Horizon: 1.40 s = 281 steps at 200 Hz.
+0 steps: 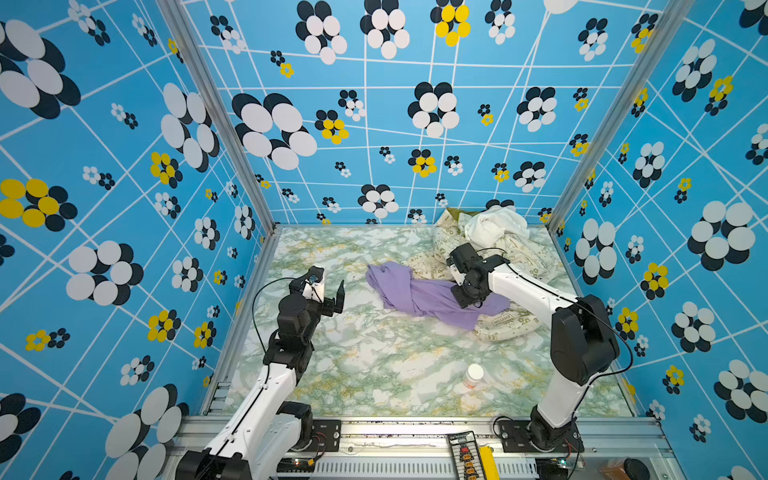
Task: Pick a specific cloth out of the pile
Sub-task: 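Regrasp the purple cloth's edge with the right gripper, then drag the purple cloth away from the pile toward the left gripper and release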
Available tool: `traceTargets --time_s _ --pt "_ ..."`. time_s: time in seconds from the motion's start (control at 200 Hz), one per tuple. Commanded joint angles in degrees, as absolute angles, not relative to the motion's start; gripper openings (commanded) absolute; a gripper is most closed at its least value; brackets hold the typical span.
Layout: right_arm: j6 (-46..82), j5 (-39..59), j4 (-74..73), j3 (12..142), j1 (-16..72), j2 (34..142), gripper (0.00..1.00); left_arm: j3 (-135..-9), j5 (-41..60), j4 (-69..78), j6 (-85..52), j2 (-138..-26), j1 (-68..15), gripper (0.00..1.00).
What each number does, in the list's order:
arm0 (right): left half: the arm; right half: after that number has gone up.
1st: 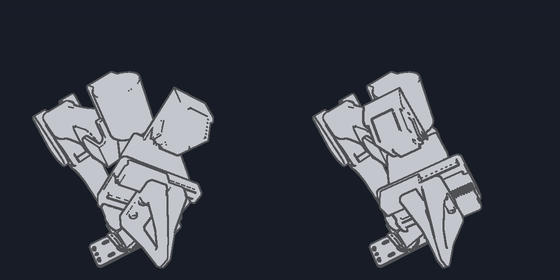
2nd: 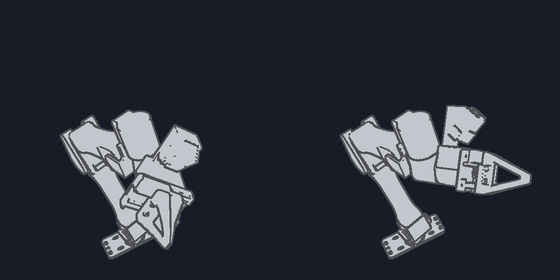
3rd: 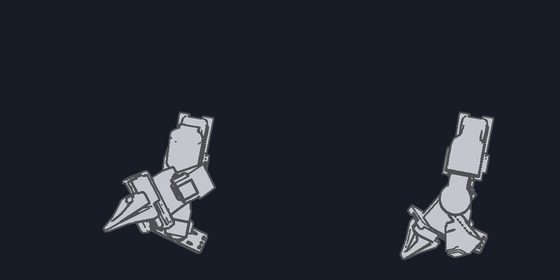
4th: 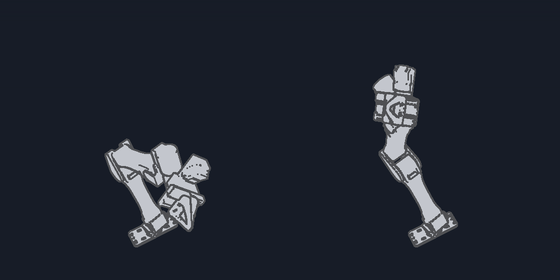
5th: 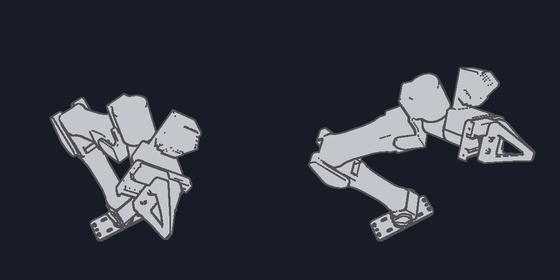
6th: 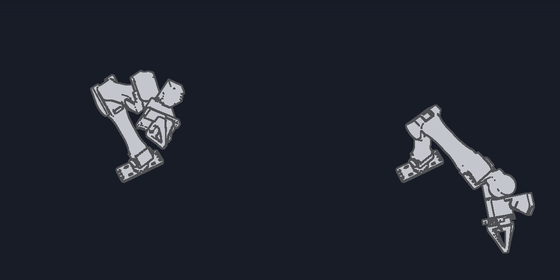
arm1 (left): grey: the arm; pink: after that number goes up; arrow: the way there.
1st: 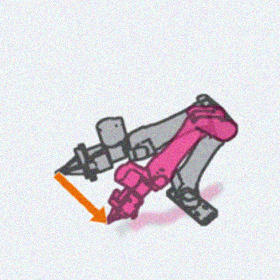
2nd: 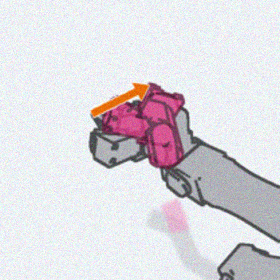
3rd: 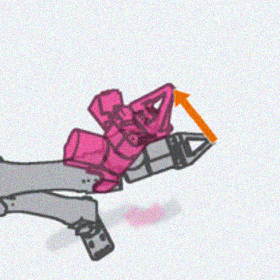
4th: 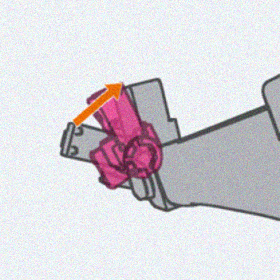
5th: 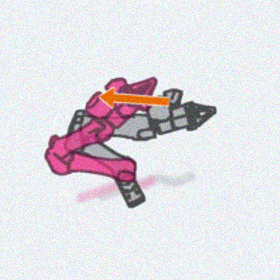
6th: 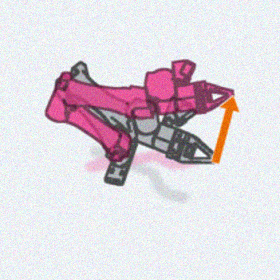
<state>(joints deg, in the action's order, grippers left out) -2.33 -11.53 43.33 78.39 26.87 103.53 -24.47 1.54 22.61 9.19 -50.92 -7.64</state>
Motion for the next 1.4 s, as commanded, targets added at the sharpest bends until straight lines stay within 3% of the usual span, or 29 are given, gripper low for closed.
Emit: traceTargets --time_s 0.0,0.11,0.31,0.74,0.979,1.249,1.399 --pt "-1.38 -12.22 44.50 80.29 27.07 104.07 0.35 -23.85 1.57 23.21 10.17 -50.71 -8.29 0.99" --pt "-1.00 -12.04 43.78 80.68 27.07 103.40 0.14 -23.86 1.49 23.25 10.20 -50.56 -8.33 0.99" --pt "0.78 -9.79 41.26 82.70 27.07 99.09 0.00 -23.83 1.53 23.37 10.20 -50.54 -8.34 0.99" --pt "15.69 6.36 26.98 95.50 28.08 96.56 0.00 -23.69 1.97 23.64 10.37 -50.08 -8.39 0.99" --pt "19.29 12.76 23.14 117.02 33.76 109.56 0.00 -23.73 1.98 23.64 10.70 -49.60 -8.42 0.99" --pt "28.87 19.84 20.19 154.32 36.57 132.25 0.00 -23.47 1.49 23.60 10.98 -49.13 -8.50 0.99" --pt "32.46 18.55 15.28 158.54 36.90 137.20 0.00 -23.53 1.27 23.73 11.07 -49.04 -8.53 0.99"
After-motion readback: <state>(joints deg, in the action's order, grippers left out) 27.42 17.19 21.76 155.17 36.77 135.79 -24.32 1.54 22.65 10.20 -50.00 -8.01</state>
